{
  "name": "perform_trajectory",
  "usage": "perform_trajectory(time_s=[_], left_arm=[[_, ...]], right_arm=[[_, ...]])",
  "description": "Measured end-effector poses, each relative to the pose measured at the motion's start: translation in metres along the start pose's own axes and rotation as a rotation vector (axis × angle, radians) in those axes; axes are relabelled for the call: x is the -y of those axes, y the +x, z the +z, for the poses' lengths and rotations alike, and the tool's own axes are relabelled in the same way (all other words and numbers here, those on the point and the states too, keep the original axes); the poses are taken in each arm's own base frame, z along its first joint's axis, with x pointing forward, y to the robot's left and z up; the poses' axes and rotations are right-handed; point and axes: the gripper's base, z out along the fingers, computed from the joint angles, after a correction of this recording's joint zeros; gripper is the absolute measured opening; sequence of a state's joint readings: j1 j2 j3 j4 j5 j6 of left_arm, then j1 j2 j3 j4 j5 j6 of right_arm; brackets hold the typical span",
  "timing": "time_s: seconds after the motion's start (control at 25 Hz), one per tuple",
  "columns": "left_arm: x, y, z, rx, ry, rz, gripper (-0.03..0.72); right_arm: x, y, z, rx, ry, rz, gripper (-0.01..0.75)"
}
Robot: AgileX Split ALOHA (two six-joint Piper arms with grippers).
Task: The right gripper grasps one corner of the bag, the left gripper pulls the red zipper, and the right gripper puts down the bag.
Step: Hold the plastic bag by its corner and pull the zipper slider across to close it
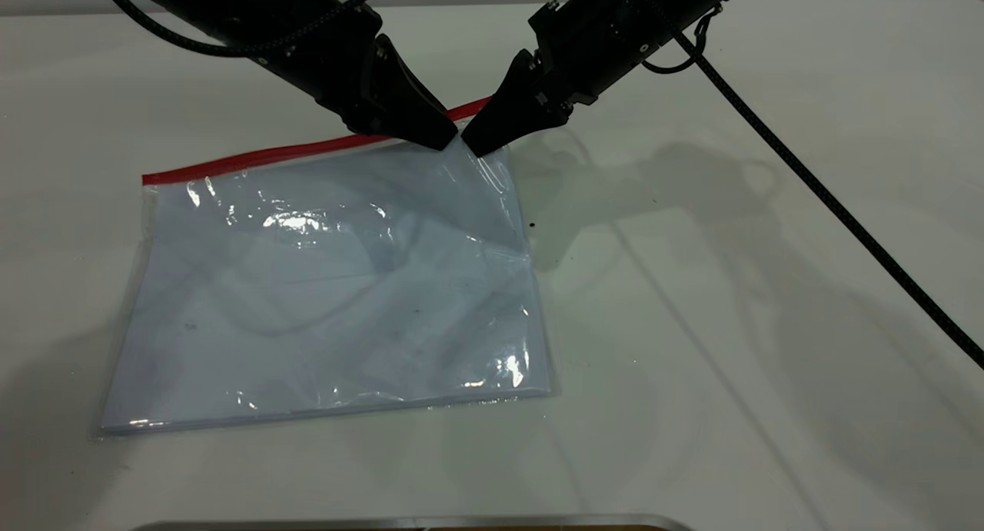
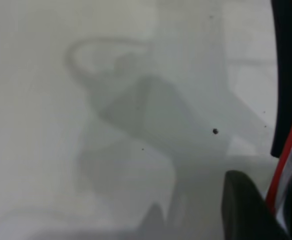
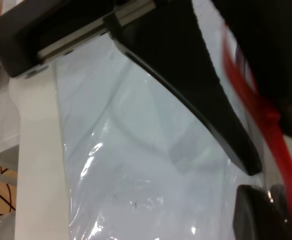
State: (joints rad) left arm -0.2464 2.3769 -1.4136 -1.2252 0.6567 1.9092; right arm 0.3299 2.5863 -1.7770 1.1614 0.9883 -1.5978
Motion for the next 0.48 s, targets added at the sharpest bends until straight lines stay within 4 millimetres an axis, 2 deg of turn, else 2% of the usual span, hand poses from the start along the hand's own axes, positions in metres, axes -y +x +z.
perform_trajectory(time_s=[0.2, 0.48], left_arm=[[0.0008, -0.0005, 0.0005, 0.001, 0.005, 0.012, 0.060], [0.0009, -0.0003, 0.0005, -0.001, 0.006, 0.017, 0.041]], right_arm=[[0.0009, 0.0002, -0.0003, 0.000, 0.008, 0.003, 0.032], [0.0015, 0.0005, -0.0011, 0.001, 0.009, 0.029, 0.032]])
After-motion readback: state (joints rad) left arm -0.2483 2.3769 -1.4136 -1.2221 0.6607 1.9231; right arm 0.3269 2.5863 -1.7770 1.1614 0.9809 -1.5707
